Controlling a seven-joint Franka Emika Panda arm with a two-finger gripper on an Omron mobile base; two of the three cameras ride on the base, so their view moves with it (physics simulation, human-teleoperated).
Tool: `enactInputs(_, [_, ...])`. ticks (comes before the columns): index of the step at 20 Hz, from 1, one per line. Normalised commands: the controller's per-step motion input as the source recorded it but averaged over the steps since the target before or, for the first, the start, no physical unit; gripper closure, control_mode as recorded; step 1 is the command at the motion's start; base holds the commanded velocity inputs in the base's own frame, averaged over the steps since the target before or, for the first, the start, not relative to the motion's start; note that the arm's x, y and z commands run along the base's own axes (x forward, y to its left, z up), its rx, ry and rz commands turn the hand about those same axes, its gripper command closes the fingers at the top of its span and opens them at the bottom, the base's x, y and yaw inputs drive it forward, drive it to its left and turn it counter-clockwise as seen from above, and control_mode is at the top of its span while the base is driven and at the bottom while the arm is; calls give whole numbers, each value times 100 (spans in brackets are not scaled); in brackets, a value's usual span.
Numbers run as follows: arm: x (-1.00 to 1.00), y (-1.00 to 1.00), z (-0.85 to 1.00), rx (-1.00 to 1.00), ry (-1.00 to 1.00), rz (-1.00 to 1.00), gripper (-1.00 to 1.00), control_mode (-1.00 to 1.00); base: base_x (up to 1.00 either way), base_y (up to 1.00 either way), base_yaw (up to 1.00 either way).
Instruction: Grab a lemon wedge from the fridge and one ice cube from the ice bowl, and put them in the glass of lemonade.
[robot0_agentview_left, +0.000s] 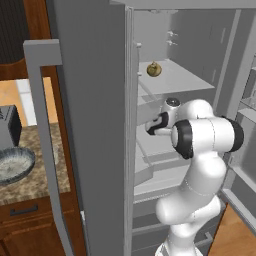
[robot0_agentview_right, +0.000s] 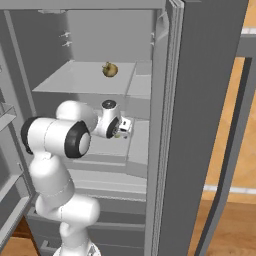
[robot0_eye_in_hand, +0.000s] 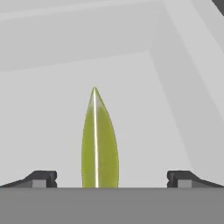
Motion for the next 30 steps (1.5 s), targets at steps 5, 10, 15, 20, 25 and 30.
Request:
enactInputs(5, [24,1,-25,0,2,0,-100,-100,0,0,0])
enactInputs(10, [10,0,-18,0,0,1,-100,-100,0,0,0])
enactInputs(15, [0,2,-31,0,4,0,-100,-100,0,0,0])
enactInputs(20, [0,5,-38,0,2,0,100,-100,0,0,0])
enactInputs(25, [0,1,-37,0,1,0,100,-100,0,0,0])
enactInputs(30, [0,7,-46,0,2,0,100,-100,0,0,0])
